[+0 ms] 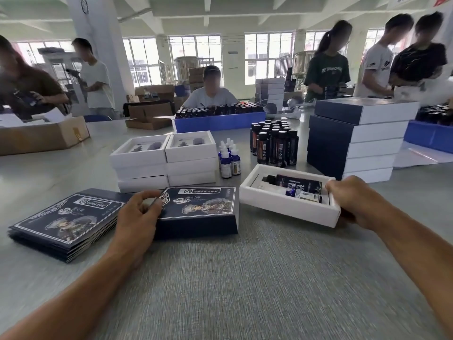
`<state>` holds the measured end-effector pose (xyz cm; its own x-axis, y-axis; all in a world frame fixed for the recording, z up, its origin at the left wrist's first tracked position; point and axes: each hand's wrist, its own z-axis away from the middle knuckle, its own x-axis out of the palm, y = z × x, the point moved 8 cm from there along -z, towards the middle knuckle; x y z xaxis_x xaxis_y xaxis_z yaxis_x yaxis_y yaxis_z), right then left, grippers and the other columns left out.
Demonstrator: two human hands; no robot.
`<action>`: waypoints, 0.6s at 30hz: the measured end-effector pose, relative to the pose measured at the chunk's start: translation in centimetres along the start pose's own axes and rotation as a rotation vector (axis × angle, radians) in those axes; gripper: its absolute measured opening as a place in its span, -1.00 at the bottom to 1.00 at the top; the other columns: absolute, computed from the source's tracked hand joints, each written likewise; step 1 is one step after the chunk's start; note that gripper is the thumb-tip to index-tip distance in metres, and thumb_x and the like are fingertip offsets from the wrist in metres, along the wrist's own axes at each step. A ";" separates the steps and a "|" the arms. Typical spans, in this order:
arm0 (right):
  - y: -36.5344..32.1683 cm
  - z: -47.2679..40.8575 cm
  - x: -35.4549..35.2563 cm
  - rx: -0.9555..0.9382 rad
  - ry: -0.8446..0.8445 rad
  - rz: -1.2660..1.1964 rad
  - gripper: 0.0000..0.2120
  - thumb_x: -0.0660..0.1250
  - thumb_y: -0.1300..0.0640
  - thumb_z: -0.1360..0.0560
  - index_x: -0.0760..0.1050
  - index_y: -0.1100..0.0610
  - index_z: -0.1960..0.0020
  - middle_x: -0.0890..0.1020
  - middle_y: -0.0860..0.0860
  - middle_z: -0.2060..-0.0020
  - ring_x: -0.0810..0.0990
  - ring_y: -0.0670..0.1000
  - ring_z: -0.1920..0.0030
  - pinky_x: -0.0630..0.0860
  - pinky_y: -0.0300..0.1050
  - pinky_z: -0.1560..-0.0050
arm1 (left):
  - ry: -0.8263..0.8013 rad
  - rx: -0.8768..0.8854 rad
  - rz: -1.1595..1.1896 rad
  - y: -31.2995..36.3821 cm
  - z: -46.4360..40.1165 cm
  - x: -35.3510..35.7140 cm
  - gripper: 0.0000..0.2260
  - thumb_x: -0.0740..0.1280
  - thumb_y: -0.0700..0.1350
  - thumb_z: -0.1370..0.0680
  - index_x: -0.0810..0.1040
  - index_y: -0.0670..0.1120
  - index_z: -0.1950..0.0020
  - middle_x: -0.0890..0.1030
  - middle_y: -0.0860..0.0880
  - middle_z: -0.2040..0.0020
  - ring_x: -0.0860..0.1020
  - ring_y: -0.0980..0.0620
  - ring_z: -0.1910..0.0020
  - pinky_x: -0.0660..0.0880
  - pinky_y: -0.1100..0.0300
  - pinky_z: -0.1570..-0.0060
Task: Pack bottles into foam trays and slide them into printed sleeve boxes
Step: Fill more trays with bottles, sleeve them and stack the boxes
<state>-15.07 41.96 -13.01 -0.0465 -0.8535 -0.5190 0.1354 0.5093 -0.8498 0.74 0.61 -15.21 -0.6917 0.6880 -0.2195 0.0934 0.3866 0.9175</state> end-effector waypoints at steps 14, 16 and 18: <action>-1.4 1.0 0.4 -0.093 0.033 0.122 -0.74 0.24 0.07 -0.60 0.44 0.25 0.15 0.57 0.23 0.13 0.59 0.27 0.03 0.59 0.24 -0.09 | 0.069 0.045 -0.046 -0.5 -0.2 -0.4 -0.88 0.27 -0.07 -0.62 0.52 0.16 -0.08 0.63 0.08 0.08 0.60 0.11 0.11 0.44 0.21 0.21; -1.4 1.0 0.6 -0.101 0.027 0.136 -0.74 0.24 0.06 -0.61 0.44 0.23 0.15 0.57 0.21 0.15 0.59 0.24 0.08 0.60 0.18 -0.06 | 0.074 0.047 -0.055 -0.5 -0.3 -0.4 -0.88 0.27 -0.06 -0.62 0.51 0.17 -0.08 0.63 0.08 0.09 0.60 0.11 0.12 0.44 0.21 0.22; -1.2 1.0 1.1 -0.101 -0.013 0.137 -0.76 0.23 0.06 -0.61 0.45 0.22 0.12 0.58 0.20 0.15 0.58 0.21 0.10 0.60 0.16 -0.04 | 0.074 0.043 -0.057 -0.6 -0.3 -0.4 -0.88 0.27 -0.06 -0.62 0.51 0.18 -0.08 0.63 0.07 0.09 0.60 0.11 0.13 0.44 0.20 0.23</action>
<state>-14.33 40.24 -12.46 -0.0220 -0.7761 -0.6303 0.0395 0.6292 -0.7762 0.77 -0.08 -15.57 -0.7475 0.6174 -0.2449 0.0814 0.4511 0.8888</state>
